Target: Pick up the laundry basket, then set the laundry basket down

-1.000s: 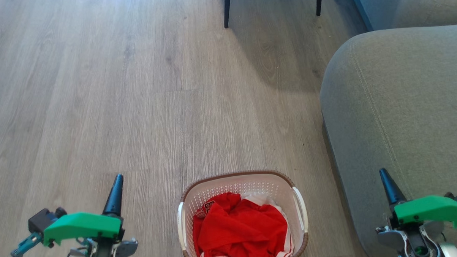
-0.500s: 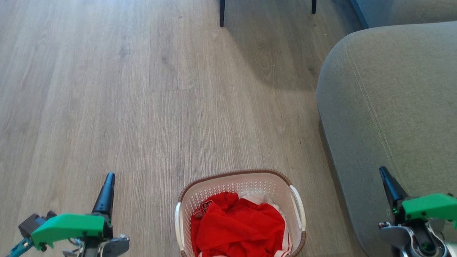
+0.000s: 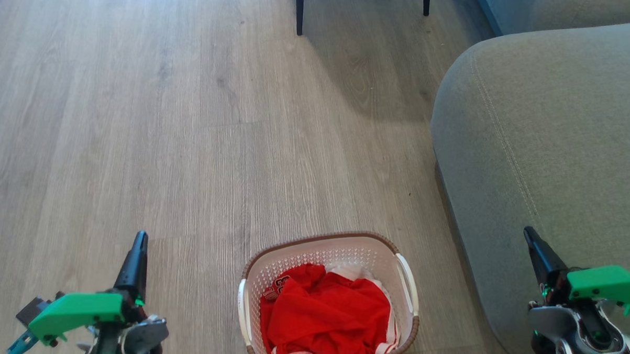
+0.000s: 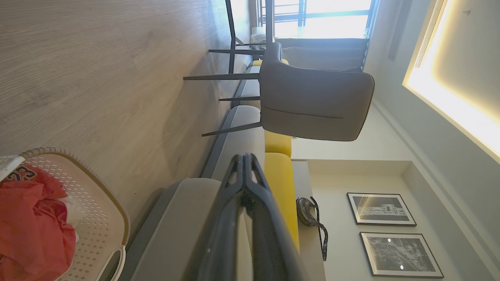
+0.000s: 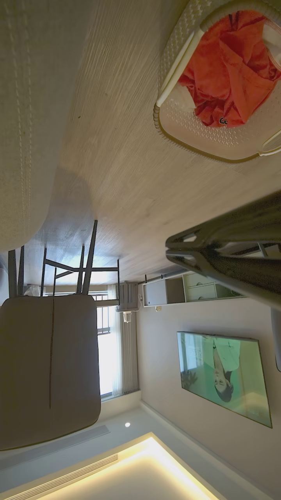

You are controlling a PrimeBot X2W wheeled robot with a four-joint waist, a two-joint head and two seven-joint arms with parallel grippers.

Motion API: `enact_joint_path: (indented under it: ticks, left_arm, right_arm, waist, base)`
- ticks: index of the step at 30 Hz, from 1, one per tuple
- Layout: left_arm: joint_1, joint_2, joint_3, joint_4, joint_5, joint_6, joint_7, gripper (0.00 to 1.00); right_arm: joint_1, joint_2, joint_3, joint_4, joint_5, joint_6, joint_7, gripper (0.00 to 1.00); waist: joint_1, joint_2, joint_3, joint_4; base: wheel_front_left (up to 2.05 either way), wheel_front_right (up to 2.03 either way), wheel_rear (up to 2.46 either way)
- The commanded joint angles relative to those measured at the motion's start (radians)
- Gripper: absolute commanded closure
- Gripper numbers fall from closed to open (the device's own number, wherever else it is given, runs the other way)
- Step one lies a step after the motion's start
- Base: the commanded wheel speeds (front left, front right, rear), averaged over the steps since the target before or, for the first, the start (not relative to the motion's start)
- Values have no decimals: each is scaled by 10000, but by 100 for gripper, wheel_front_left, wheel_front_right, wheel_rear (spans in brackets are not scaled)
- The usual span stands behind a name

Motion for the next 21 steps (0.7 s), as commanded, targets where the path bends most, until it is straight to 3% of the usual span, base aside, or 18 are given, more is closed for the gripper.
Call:
enact_joint_path:
  ticks: [1, 21]
  left_arm:
    - [-578, 125, 488, -302, -323, -116, 149, 100]
    - [-604, 76, 646, -290, -544, -153, 280, 100]
  right_arm:
    - [-620, -197, 111, -296, 332, 70, 111, 100]
    - [-656, -171, 36, -275, 566, 71, 220, 100]
  waist:
    - [0, -1, 6, -19]
    - [0, -1, 14, -48]
  base:
    - [0, 0, 0]
    - [0, 0, 0]
